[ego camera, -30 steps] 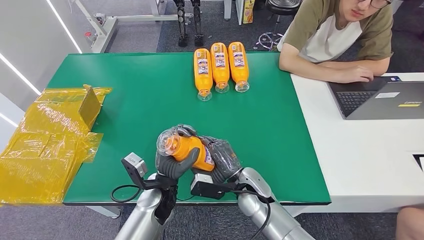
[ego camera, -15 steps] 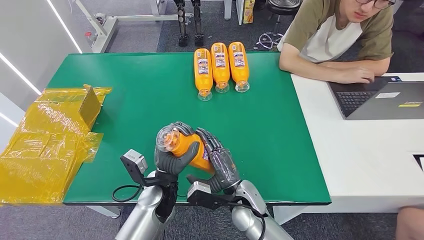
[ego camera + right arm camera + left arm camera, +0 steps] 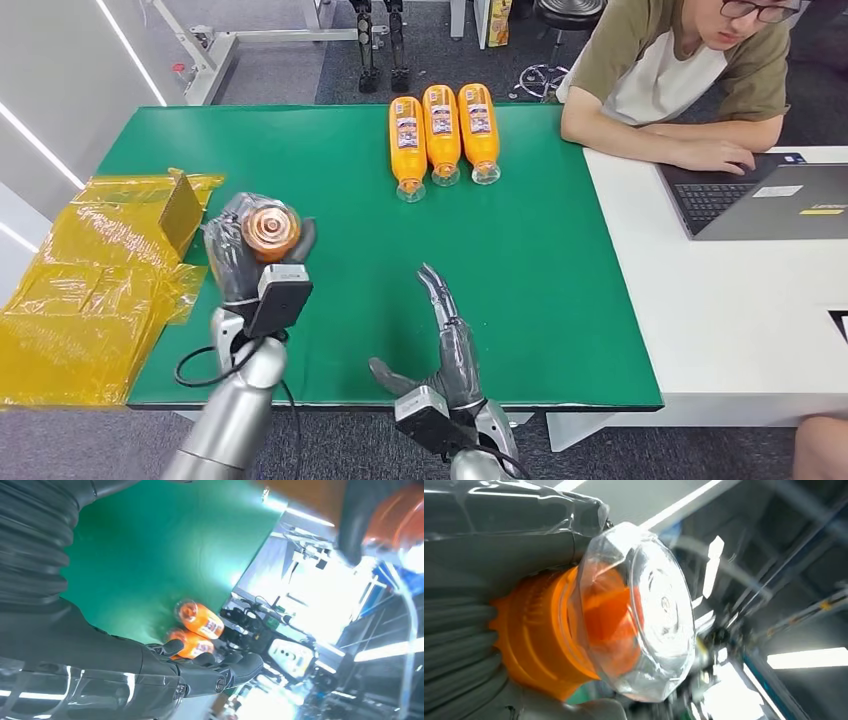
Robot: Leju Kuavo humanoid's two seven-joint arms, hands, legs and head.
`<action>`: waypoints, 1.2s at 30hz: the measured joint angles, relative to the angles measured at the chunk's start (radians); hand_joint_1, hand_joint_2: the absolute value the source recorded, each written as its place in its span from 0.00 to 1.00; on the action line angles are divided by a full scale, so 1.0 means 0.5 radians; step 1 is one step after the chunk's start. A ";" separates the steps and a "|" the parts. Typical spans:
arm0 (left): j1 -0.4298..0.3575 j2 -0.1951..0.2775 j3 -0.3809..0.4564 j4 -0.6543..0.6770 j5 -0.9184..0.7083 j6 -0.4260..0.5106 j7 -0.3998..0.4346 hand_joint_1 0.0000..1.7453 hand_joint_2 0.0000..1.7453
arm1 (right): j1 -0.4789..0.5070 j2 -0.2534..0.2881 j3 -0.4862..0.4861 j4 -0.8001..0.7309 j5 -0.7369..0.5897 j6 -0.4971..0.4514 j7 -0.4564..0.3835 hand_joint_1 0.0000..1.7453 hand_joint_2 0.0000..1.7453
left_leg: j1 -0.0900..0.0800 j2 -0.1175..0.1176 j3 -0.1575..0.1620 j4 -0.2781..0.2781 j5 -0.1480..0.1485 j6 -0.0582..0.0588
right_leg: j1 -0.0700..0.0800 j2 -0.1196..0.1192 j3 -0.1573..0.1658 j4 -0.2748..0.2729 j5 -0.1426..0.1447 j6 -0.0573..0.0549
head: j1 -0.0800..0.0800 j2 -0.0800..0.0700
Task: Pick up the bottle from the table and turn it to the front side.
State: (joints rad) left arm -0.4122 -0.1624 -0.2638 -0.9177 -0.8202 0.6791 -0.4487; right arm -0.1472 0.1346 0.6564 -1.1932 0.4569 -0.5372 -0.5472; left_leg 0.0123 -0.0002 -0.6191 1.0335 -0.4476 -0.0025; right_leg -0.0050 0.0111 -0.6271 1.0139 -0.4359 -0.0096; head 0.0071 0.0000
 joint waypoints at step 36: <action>-0.518 0.472 -0.229 1.251 -1.410 -0.652 0.891 1.00 1.00 | 0.183 -0.004 -0.114 -0.366 0.094 0.176 0.024 0.00 1.00 | -0.001 0.010 0.000 -0.002 -0.002 -0.007 | -0.002 0.010 -0.005 0.001 0.001 -0.008 | 0.000 0.000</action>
State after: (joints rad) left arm -0.6713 0.0734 -0.3784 -0.2920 -1.5250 0.3532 -0.0032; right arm -0.0556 0.1328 0.5993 -1.3762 0.5039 -0.4493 -0.5350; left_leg 0.0116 0.0048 -0.6191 1.0323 -0.4486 -0.0063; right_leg -0.0059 0.0163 -0.6298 1.0145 -0.4356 -0.0137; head 0.0072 0.0000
